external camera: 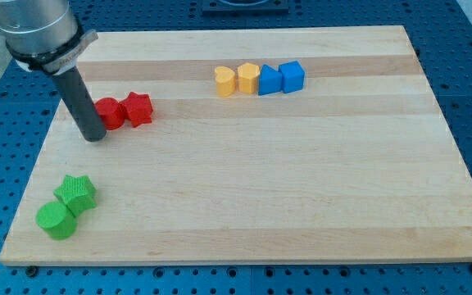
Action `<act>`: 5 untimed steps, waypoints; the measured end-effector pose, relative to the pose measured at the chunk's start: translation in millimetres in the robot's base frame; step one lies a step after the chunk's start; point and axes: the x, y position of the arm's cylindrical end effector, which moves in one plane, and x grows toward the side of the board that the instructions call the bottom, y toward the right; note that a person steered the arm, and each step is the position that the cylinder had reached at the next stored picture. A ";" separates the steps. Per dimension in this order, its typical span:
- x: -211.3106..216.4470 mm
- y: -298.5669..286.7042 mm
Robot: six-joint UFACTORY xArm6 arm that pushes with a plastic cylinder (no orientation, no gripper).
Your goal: Push the red circle and red star left a bit
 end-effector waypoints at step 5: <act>-53.7 118.3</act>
